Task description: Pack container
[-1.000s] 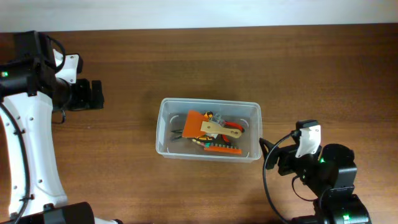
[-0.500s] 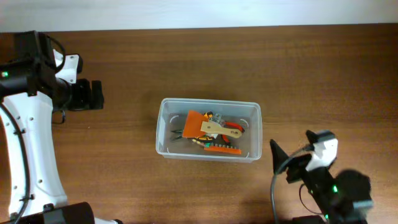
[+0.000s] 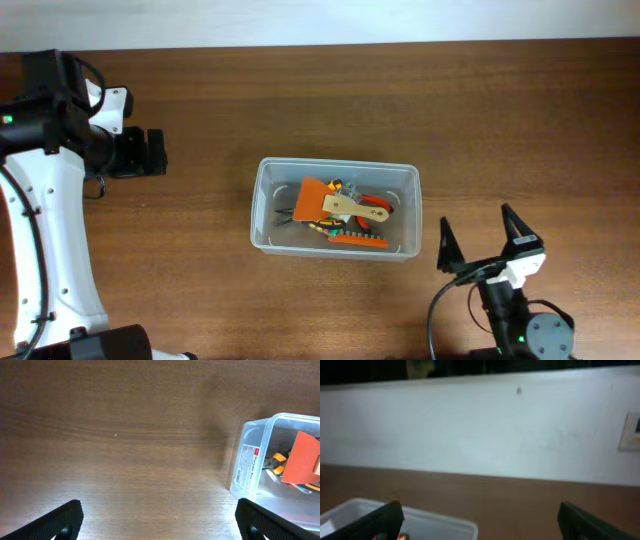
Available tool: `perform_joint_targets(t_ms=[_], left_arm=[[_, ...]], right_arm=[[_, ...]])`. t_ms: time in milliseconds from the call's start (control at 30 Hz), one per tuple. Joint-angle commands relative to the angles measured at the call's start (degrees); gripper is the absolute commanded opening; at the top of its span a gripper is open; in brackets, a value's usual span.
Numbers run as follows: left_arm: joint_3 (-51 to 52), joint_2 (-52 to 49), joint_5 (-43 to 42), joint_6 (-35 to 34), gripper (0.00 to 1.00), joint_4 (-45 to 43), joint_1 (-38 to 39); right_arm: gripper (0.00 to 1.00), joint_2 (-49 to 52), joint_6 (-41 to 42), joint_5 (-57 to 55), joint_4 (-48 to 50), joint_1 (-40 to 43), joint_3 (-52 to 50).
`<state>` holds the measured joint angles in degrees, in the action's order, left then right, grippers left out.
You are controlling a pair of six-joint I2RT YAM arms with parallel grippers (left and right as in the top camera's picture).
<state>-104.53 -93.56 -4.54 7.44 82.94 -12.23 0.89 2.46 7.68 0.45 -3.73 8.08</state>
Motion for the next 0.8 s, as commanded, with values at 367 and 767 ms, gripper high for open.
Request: perform_joint_targets(t_ms=[367,767], left_arm=[[-0.6,-0.3,-0.6,-0.7,0.99,-0.2,0.1],[-0.6,-0.3,-0.6,-0.7,0.99,-0.2,0.1]], right_arm=[[0.99,-0.7,-0.5,-2.2,10.7,0.5,-7.8],[0.99,-0.7,-0.5,-3.6,-4.6,0.4,-7.8]])
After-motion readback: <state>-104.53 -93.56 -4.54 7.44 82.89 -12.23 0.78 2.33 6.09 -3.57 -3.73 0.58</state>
